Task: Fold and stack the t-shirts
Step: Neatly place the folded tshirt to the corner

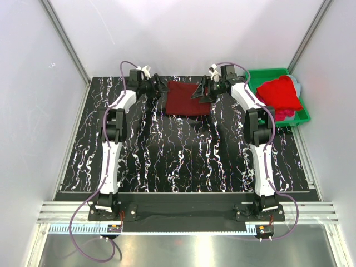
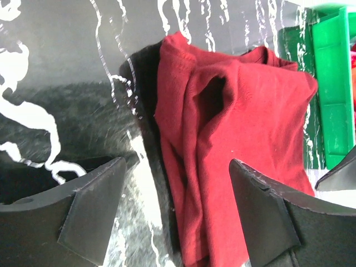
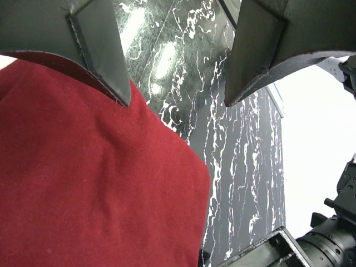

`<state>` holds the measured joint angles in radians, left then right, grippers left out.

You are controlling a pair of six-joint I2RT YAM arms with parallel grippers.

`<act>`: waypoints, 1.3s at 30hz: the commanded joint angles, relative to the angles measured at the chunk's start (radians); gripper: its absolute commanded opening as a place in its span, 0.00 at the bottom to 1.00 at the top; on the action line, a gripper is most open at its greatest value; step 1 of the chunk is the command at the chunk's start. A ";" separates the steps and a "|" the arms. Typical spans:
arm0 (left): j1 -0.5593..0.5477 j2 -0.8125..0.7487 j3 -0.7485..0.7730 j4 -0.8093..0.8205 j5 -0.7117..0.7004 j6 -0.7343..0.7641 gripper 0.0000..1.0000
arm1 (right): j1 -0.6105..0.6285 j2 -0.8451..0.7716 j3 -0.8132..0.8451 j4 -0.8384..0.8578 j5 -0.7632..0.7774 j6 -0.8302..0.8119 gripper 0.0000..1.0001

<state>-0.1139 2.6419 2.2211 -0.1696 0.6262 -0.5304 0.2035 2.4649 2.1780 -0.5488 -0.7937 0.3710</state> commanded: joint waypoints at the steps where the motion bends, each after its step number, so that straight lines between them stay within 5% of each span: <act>1: -0.021 0.035 0.052 0.027 0.010 -0.031 0.81 | -0.004 -0.063 0.000 -0.022 0.024 -0.029 0.75; 14: -0.084 0.052 0.051 0.064 0.055 -0.069 0.73 | -0.009 -0.061 -0.003 -0.017 0.030 -0.030 0.76; 21: -0.081 0.026 0.019 0.073 0.035 -0.056 0.48 | -0.009 -0.057 0.002 -0.010 0.031 -0.029 0.76; 28: -0.049 -0.046 -0.046 0.044 0.003 0.001 0.01 | -0.019 -0.063 0.025 -0.013 0.057 -0.040 0.75; 39: 0.094 -0.227 -0.060 -0.249 -0.010 0.249 0.00 | -0.125 -0.099 0.039 -0.034 0.077 -0.064 0.75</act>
<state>-0.0734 2.5435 2.1384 -0.3279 0.6346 -0.4065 0.1127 2.4565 2.1841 -0.5762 -0.7326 0.3313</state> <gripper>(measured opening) 0.050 0.753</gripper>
